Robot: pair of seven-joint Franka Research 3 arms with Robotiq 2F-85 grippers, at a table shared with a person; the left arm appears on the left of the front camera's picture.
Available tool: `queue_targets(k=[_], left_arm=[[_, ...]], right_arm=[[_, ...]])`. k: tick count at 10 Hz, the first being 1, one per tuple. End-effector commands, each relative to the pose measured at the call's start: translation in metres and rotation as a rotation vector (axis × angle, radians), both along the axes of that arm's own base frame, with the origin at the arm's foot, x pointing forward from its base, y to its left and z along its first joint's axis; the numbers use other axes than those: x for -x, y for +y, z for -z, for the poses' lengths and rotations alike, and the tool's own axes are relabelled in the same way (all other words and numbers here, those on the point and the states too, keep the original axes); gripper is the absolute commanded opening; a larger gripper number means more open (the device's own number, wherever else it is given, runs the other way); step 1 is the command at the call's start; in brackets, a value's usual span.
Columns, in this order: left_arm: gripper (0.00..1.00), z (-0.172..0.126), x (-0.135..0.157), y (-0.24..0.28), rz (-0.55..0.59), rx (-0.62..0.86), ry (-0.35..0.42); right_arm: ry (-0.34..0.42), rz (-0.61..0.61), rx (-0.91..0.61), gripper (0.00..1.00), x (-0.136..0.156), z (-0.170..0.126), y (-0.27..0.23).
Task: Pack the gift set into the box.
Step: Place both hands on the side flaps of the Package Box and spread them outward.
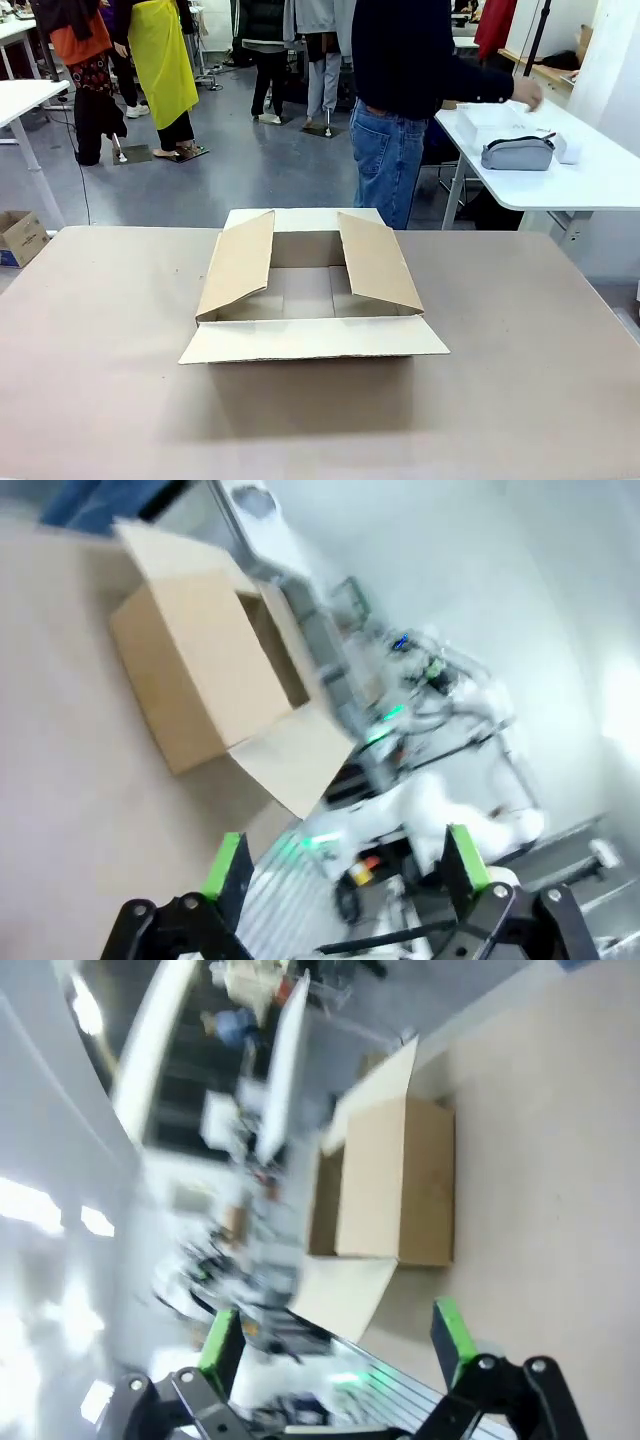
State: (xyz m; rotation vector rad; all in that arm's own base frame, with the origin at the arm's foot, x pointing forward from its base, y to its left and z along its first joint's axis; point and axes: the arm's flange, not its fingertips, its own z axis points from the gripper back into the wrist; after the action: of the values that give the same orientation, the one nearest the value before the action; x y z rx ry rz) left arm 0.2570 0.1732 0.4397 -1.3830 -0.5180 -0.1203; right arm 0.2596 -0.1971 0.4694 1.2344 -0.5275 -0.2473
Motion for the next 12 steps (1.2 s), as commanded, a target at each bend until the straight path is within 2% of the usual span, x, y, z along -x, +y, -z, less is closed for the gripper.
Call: queue_targets(k=[1, 2, 3, 9, 10, 11, 12], left_arm=[[1.0, 0.053, -0.04, 0.04, -0.076, 0.245, 0.15], [1.0, 0.065, -0.047, 0.039, -0.136, 0.24, 0.168], [1.0, 0.04, 0.005, 0.032, -0.059, 0.128, 0.084], [1.0, 0.04, 0.005, 0.032, -0.059, 0.128, 0.084], [1.0, 0.042, 0.003, 0.033, -0.045, 0.122, 0.114], [1.0, 0.023, -0.004, 0.01, -0.093, -0.002, 0.157], [1.0, -0.005, -0.013, -0.031, 0.01, -0.056, 0.157]], right_arm=[[0.06, 0.083, -0.199, 1.0, -0.034, 0.035, -0.024], [0.079, 0.132, -0.156, 1.0, -0.037, 0.045, -0.022], [0.047, 0.071, -0.115, 1.0, -0.001, 0.024, -0.025], [0.047, 0.071, -0.115, 1.0, -0.001, 0.024, -0.025], [0.087, 0.063, -0.107, 1.0, 0.002, 0.023, -0.024], [0.106, 0.004, 0.061, 1.0, -0.012, 0.008, 0.014], [0.096, -0.038, 0.182, 1.0, -0.025, -0.01, 0.066]])
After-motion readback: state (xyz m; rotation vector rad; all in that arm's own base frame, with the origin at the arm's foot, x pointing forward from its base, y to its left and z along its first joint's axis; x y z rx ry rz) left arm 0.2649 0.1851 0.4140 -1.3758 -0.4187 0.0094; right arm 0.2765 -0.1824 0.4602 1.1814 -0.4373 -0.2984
